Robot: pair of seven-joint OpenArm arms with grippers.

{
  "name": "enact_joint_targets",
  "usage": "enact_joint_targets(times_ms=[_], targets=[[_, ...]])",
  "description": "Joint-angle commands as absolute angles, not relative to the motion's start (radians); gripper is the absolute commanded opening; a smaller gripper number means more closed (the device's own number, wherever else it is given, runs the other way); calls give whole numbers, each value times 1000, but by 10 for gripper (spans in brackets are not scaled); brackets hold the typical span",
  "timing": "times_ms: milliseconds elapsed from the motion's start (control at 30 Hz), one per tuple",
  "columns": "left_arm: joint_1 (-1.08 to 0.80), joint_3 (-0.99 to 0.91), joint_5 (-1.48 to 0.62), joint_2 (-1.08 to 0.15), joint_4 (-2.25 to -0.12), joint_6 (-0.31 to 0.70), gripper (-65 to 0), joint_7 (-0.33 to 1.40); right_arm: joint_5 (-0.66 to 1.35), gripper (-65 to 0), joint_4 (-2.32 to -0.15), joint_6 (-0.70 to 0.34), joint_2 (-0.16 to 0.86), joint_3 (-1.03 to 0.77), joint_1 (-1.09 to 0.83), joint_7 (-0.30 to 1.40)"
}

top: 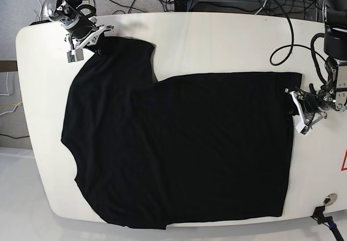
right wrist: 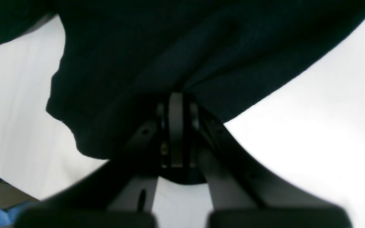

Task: Fold the T-shirt properly
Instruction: 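Pull the shirt edges with both grippers, straightening the shirt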

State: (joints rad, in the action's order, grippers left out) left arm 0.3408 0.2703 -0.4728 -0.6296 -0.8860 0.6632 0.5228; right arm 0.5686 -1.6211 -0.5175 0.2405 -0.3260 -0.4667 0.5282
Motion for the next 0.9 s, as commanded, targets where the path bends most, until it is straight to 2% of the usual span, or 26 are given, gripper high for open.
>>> enact_joint_targets(times_ms=[0,467,567,667,733,867], targets=[[329,268,-458,-622,-895,647,-510,526,570,-632,-1633,-516,236,-326,-453,535],[329,265,-461,-625,-897,650,-510,526,573,-632,-1635,-518,236,-328,-441,558],[329,211,-461,-625,-898,698,-509,526,573,-632,-1635,-518,236,-328,-441,558],[329,147,-458,-628,-897,698,-503,555,573,-632,-1635,-518,236,-328,-441,558],[329,107,-458,-628,-897,698,-476,578,573,-632,-1635,-518,236,-328,-440,558],[329,82,-458,-645,-898,698,-340,584,573,-632,-1635,-518,236,-328,-440,558]])
